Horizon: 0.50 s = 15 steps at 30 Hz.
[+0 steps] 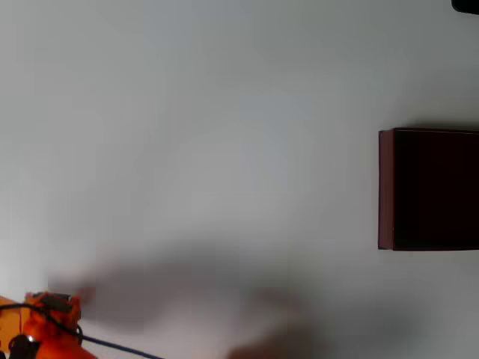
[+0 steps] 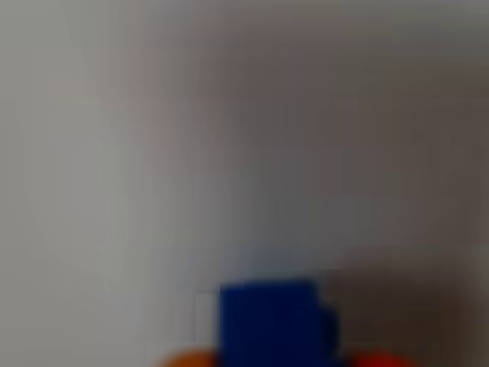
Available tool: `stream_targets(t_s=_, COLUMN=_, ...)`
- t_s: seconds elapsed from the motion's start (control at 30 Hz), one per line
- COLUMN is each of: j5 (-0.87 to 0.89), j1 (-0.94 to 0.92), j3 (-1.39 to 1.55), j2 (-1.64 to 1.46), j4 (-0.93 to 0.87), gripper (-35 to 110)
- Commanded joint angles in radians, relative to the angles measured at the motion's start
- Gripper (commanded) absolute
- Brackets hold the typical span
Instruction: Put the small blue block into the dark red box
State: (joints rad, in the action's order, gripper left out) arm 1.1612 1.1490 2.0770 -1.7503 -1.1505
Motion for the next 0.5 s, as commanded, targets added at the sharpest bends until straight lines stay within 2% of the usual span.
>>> stream_targets(t_s=0.0, j5=-0.037, j1=-0.057, j3=-0.044, j2=-0.227, j4=-0.155, gripper=0)
stream_targets(t_s=0.27, j5=-0.299, j1=-0.448, j3=0.035, j2=-0.821, j4=-0.313, gripper=0)
stream_targets(t_s=0.47, j5=-0.526, j1=-0.861, j3=-0.061, j2=-0.939, j4=-0.462, gripper=0)
